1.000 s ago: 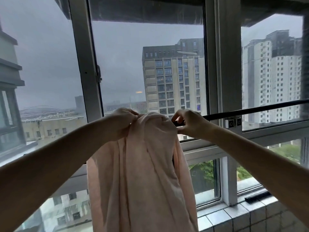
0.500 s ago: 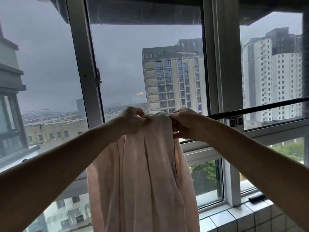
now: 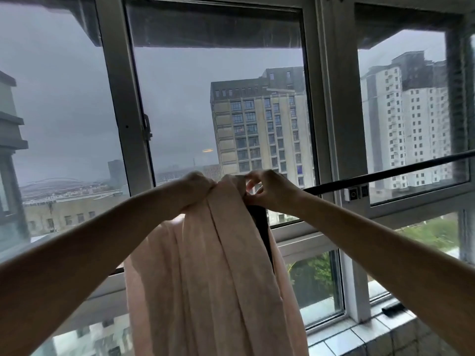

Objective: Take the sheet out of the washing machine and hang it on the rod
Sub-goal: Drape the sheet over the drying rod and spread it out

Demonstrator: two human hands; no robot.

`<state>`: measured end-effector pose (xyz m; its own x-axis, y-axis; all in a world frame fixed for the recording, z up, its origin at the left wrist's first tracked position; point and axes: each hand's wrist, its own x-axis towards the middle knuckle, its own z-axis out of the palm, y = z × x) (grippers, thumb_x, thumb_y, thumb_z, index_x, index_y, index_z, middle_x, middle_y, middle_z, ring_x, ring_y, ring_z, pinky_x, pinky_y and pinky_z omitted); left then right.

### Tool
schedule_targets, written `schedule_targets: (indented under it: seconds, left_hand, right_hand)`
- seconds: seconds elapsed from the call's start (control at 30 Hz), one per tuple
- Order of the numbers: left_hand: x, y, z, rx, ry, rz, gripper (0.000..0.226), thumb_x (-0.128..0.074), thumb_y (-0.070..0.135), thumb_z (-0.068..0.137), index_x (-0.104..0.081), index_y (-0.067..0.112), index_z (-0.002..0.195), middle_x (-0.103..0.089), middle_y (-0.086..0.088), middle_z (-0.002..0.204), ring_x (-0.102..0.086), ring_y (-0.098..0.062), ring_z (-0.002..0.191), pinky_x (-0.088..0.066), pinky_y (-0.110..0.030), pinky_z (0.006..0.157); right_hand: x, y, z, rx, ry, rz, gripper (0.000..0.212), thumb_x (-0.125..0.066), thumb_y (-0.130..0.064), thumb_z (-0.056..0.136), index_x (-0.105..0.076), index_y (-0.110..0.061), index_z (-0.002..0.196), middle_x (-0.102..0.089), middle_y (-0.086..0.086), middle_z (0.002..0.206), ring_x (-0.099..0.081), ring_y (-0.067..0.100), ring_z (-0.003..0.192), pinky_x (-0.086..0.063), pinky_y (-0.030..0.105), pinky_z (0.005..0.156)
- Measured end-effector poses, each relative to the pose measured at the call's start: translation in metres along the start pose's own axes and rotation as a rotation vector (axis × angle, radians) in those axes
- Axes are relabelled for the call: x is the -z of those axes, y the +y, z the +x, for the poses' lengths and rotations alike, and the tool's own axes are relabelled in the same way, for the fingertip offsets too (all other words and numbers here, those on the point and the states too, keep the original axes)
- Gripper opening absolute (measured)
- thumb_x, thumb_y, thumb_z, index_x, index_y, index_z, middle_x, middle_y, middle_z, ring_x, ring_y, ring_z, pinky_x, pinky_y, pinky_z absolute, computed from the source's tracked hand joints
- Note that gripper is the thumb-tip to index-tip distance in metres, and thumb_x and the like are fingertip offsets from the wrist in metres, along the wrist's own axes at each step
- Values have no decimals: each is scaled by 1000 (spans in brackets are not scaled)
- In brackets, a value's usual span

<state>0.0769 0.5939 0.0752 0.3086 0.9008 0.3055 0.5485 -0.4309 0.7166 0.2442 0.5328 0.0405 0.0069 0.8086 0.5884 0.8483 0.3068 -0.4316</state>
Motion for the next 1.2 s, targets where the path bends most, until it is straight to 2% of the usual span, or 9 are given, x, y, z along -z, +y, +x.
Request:
schedule_targets:
  seconds: [0.07,0.27,0.4,0.47,0.57,0.7,0.83,1.07,1.2]
  left_hand:
    - [4,0,1,-20,-35,109,34,-50,25,96,-62,7,70,-59,-15,78,-55,-25,68,-45,-30,64]
    - [23,-5,-3,-77,-122,429,32,-55,35,91,-62,8,74,-55,-8,71,-52,-20,65,-40,-24,55]
    - [29,-6,-10,-443,146,639,21,-67,27,79,-53,22,93,-62,-3,85,-59,-22,79,-48,-29,67]
    - [21,7,-18,-554,195,499,9,-61,26,78,-59,19,83,-67,-7,83,-65,-26,80,-51,-30,68]
    - [11,28,-27,-363,-29,40,19,-59,30,86,-63,16,74,-69,-15,84,-69,-30,76,-58,-42,78]
    - [21,26,-21,-239,-34,-76,11,-69,14,81,-71,6,89,-69,-17,89,-68,-27,77,-58,-36,74]
    - [38,8,-23,-149,-110,-386,22,-55,-1,89,-66,-2,108,-70,-19,101,-69,-31,92,-59,-36,79]
    - [73,-20,-40,43,-46,-763,24,-39,8,100,-61,1,93,-70,-11,69,-71,-21,64,-59,-35,58]
    - [91,-33,-48,103,39,-827,19,-43,4,98,-60,-4,91,-67,-13,68,-67,-21,60,-59,-31,52]
  right_hand:
    - [-7,-2,8,-5,52,20,46,-71,-49,75,-68,-17,108,-68,4,98,-64,19,89,-53,37,81]
    - [-12,-11,19,47,130,178,16,-66,-22,87,-58,-21,74,-64,3,71,-60,15,61,-45,25,57]
    - [-3,-18,28,-7,225,471,12,-63,-16,90,-58,-12,80,-62,10,67,-64,24,53,-55,31,52]
    - [2,-28,38,30,277,542,13,-63,-18,91,-58,-15,79,-61,15,70,-67,29,59,-59,40,55]
    - [5,-39,47,171,316,292,13,-64,-25,89,-62,-19,79,-66,11,71,-68,25,64,-53,24,52]
    - [7,-37,46,176,236,435,20,-62,-18,91,-65,1,94,-68,23,81,-70,31,73,-60,35,64]
    - [2,-36,43,139,134,554,9,-61,-11,90,-63,-2,94,-66,19,82,-68,27,74,-60,37,70]
    - [-32,-43,58,16,-195,288,11,-60,-7,90,-64,-3,100,-56,13,74,-49,19,67,-39,27,63]
    - [-48,-59,69,143,5,-117,20,-63,-25,88,-74,-9,86,-67,7,75,-54,14,62,-40,25,61]
